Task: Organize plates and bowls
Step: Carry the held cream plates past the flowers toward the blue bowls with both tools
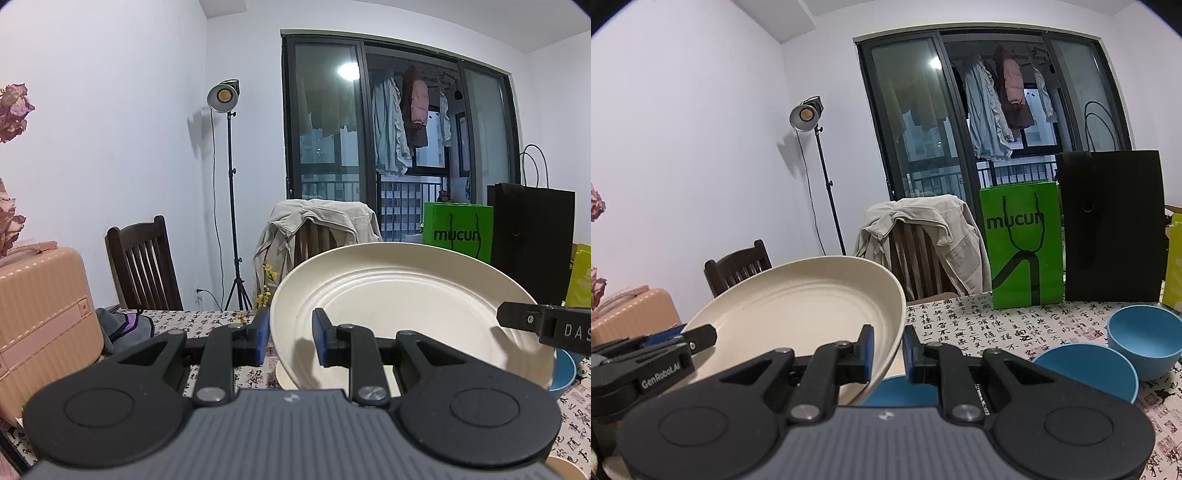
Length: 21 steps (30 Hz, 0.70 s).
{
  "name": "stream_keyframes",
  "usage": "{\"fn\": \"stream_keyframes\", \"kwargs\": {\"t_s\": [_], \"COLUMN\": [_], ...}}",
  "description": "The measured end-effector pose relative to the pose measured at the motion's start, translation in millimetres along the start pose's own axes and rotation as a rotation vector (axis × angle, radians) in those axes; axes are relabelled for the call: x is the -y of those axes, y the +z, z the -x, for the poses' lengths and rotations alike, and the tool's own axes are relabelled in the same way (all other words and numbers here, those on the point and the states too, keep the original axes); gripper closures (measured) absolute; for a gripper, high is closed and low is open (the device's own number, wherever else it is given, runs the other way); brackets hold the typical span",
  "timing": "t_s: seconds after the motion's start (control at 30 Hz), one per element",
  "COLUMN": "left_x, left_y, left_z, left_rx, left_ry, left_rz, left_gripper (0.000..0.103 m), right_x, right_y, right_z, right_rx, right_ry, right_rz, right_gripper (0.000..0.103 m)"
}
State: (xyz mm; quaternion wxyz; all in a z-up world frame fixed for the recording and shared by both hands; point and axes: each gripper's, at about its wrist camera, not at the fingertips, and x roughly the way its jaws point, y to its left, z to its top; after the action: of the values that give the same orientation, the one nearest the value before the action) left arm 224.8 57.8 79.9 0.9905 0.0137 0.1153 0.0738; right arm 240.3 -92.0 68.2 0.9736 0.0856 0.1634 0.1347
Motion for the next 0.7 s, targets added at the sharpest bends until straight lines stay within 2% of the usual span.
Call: {"fn": "stream_keyframes", "kwargs": {"t_s": [0.7], "left_x": [20], "left_y": [-14], "left_z": [35], "left_rx": [0.038], "left_ry": [-0.02], "left_rz": [-0.008], "left_gripper": [0.078], "right_x": [22], "right_y": [-7], "right_z": [40], "right_rx": [0.047], "right_ry": [0.0], "right_rz": [-0.004], "right_gripper": [0.087]}}
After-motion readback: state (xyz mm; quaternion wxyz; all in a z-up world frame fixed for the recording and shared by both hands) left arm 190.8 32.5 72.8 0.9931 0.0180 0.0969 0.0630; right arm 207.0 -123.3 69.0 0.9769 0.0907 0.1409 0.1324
